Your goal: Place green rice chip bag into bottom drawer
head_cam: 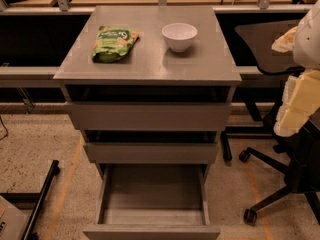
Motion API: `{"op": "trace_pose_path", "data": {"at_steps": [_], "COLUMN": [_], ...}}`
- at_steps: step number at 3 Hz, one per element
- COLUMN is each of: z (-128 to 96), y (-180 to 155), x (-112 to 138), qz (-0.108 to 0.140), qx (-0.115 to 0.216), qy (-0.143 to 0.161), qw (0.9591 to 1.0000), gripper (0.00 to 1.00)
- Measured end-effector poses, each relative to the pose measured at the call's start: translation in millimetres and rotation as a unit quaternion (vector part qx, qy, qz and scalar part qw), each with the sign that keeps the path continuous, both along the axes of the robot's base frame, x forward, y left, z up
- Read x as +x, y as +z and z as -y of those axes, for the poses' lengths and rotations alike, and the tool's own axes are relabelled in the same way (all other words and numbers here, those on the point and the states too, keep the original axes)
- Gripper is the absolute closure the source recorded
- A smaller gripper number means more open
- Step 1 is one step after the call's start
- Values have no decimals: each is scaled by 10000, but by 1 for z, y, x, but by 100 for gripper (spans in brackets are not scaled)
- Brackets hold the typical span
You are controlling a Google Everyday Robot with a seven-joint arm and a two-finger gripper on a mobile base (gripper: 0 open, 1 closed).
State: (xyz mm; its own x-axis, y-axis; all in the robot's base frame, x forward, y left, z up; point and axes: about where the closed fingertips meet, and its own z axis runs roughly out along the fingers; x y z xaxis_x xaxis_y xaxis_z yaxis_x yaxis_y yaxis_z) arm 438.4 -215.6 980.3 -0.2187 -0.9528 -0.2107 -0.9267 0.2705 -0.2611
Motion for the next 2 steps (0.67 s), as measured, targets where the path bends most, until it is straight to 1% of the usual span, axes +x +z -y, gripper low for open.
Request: {"op": "trace_pose_path", "data": {"at_steps": [1,2], "z": [0,-21], "y": [0,0], "x": [0,20], "qz": [1,256], "qx": [0,234], "qy": [0,70], "qw": [10000,9994], "gripper": [0,0]}}
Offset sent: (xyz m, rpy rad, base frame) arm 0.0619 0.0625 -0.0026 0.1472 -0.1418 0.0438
